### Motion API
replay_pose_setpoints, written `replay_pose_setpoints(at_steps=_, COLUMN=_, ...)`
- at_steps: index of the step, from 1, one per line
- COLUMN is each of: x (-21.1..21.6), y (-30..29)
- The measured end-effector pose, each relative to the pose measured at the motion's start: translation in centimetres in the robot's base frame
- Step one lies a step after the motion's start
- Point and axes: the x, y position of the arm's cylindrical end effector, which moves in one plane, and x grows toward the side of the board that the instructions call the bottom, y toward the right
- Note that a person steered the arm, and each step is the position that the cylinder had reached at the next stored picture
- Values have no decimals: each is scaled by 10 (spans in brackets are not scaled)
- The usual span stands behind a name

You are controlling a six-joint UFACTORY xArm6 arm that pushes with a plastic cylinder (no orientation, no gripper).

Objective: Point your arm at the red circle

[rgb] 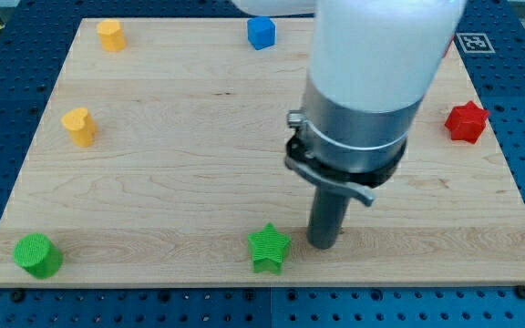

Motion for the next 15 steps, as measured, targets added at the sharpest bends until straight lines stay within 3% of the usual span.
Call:
replay_pose_setpoints(at_steps=2, x=5, y=-21)
replay_pose_setpoints(at_steps=3, x=-12, y=-21)
replay_pose_setpoints(at_steps=5, x=-102, y=-13)
replay_pose_setpoints(at_steps=7, x=-210, y=35)
replay_pose_setpoints(at_steps=9, x=-257, y=152)
replay_pose_setpoints(at_steps=11, x=-262, y=285)
replay_pose_setpoints(at_steps=12, x=-276, y=296)
replay_pose_setpoints(at_steps=14, x=-350, y=291)
replay_pose_setpoints(at_steps=15, x=-354, y=286)
